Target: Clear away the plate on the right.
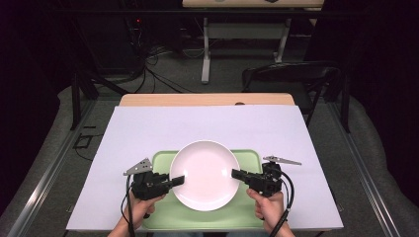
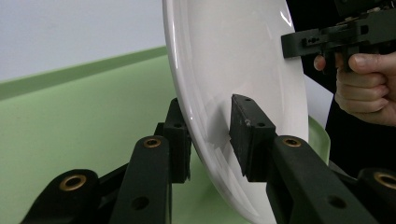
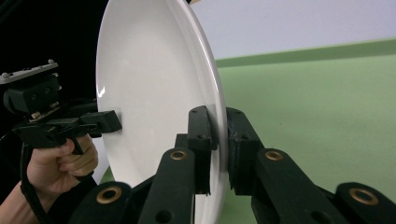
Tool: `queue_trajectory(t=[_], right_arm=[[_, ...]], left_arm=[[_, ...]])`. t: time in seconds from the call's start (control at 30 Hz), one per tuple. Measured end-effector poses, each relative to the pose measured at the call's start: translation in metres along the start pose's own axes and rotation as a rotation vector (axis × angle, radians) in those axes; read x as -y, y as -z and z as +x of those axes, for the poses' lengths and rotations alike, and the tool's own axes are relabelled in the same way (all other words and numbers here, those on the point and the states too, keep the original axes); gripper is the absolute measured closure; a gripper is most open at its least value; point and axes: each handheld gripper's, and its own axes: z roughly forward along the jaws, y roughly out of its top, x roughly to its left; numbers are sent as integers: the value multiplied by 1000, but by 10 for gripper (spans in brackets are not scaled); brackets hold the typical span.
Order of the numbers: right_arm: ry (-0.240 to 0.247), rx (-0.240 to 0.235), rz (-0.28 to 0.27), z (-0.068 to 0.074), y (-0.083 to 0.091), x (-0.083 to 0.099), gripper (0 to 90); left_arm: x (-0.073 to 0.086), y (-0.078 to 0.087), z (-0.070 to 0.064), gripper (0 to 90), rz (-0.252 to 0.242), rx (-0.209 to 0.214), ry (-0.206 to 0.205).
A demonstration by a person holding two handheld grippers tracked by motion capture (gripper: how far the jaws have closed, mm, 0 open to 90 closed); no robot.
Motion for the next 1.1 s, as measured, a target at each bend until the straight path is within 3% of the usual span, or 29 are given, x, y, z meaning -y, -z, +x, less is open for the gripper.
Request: queue_trajectory(t=[0.37, 1.1], right_arm=[[0, 21, 50, -1, -6, 4, 822], [-9, 34, 132, -7, -16, 11, 816]], left_arm=[[3, -2, 6, 681, 42, -24, 27], [6, -5, 13, 680, 108, -54, 43]])
